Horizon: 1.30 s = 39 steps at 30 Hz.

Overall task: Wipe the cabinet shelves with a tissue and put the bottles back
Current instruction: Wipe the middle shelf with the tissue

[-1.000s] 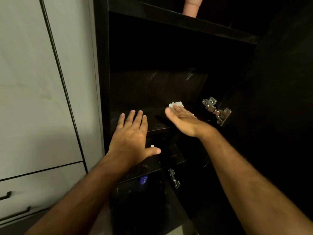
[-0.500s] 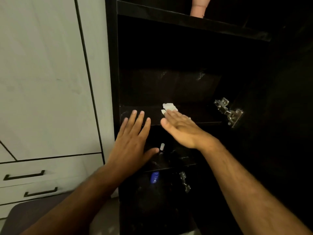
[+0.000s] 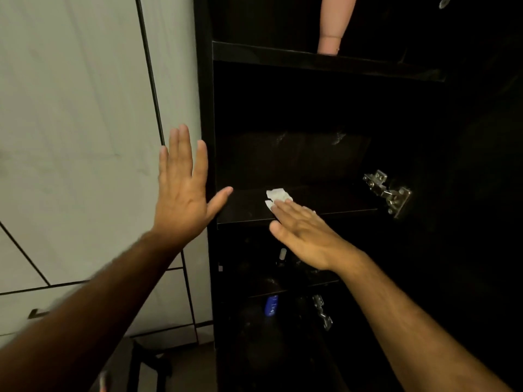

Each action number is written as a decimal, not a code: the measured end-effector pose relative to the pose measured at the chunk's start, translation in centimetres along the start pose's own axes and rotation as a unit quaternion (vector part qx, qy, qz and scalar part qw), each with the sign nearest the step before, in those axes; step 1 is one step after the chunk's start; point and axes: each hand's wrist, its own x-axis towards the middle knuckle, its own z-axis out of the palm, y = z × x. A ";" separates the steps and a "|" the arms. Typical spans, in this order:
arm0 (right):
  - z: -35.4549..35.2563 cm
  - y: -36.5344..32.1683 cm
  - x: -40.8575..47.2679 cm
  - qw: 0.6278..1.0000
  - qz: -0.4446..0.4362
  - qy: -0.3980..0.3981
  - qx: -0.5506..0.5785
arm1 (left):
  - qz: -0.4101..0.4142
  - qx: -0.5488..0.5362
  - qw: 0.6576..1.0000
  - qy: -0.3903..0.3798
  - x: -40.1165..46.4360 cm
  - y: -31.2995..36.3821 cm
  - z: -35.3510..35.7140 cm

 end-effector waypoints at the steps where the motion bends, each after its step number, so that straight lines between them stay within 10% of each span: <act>1: -0.2 0.5 -0.6 1.000 0.005 0.004 -0.001 | -0.011 -0.003 1.000 -0.006 -0.2 -0.1 0.3; 32: -1.6 -3.2 2.4 0.987 0.156 0.012 0.030 | 0.035 -0.178 0.973 -0.142 -0.4 -2.2 0.4; 39: 1.3 -4.8 0.4 0.998 0.051 0.009 0.038 | 0.080 -0.123 0.977 -0.152 1.9 -5.0 -0.1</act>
